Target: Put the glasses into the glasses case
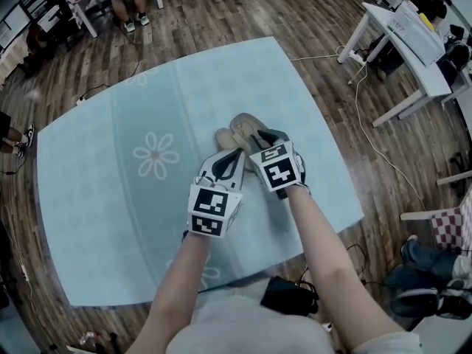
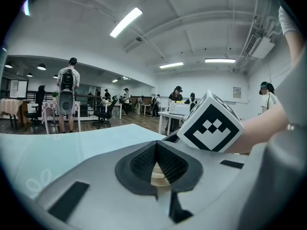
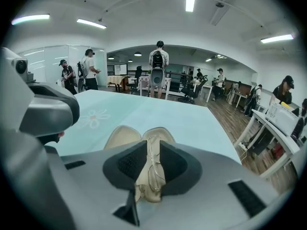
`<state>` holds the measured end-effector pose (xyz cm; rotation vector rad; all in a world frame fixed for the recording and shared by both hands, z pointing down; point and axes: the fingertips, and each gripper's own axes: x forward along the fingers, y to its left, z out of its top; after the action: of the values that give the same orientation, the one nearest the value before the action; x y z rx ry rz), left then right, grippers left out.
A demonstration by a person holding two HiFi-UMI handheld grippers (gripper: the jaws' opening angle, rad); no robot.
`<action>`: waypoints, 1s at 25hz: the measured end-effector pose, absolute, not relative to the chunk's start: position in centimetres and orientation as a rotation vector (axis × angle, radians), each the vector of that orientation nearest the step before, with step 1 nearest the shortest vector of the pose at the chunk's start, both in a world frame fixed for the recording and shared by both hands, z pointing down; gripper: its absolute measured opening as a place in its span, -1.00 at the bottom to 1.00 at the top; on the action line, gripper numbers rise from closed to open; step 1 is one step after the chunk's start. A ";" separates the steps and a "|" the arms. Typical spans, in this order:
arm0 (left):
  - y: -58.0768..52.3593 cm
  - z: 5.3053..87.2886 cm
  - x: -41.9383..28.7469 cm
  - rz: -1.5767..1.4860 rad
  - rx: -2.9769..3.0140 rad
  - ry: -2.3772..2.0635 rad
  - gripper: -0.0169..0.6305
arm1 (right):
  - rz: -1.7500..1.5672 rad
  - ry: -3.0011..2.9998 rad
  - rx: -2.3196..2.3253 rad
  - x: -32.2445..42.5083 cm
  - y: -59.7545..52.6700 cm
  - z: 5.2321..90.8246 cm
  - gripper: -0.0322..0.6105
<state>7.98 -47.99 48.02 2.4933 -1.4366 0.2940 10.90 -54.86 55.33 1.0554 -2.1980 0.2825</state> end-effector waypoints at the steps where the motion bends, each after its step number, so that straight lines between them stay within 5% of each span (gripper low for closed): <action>1: -47.7 47.8 8.0 0.291 2.500 -1.434 -0.92 | 0.282 -2.200 1.066 10.9 -54.6 55.0 -0.63; 8: -45.6 45.3 7.8 0.269 2.563 -1.424 -0.92 | 0.285 -2.209 1.163 11.2 -52.1 52.2 -0.88; 25: -40.3 39.6 8.0 0.210 2.712 -1.422 -0.92 | 0.164 -2.368 1.358 11.5 -44.7 43.5 -0.88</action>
<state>8.04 -40.27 39.61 2.7122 -1.4221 0.2102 11.47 -44.73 43.51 1.3575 -2.3680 0.1638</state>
